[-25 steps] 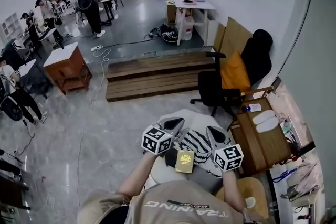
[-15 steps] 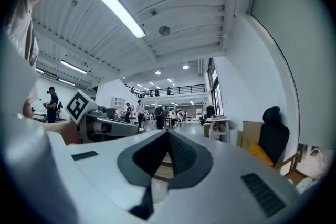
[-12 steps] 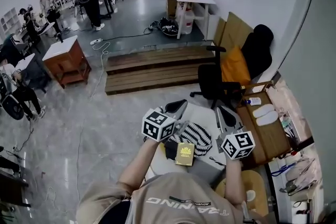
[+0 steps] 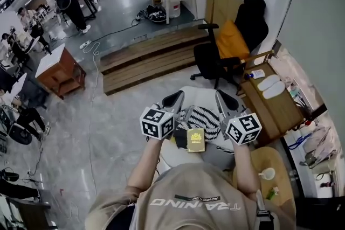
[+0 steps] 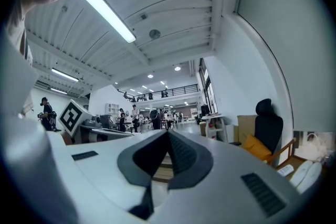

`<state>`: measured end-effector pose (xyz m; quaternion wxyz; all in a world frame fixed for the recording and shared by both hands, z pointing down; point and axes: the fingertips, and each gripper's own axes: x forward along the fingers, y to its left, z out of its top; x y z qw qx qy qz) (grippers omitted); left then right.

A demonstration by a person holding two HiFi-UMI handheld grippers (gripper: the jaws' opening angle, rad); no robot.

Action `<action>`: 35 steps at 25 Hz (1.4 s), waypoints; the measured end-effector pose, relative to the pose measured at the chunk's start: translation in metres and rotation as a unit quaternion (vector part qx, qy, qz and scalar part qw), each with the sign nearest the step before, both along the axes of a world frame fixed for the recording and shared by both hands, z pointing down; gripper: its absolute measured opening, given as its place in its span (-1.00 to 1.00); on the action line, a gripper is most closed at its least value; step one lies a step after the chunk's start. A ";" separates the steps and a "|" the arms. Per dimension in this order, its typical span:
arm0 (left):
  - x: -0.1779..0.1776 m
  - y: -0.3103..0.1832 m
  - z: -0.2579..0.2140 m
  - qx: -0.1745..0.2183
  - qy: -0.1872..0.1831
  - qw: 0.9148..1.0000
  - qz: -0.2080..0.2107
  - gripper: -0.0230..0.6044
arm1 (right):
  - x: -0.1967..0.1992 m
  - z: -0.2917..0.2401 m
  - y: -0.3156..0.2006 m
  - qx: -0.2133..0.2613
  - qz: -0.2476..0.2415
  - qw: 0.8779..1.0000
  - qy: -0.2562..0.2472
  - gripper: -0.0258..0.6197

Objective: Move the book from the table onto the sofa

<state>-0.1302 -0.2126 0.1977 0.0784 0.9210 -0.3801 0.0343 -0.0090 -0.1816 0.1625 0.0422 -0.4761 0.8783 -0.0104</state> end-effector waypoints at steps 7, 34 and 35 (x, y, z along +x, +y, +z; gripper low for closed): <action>-0.001 -0.001 -0.003 0.002 -0.006 1.000 -0.008 -0.91 | 0.004 0.006 -0.001 -0.007 0.005 1.000 0.015 -0.91; 0.000 -0.003 0.024 -0.009 -0.033 0.999 0.017 -0.91 | -0.002 0.024 -0.001 -0.015 0.023 0.996 0.083 -0.91; 0.000 -0.003 0.024 -0.009 -0.034 0.999 0.018 -0.91 | -0.002 0.024 -0.001 -0.015 0.024 0.996 0.084 -0.91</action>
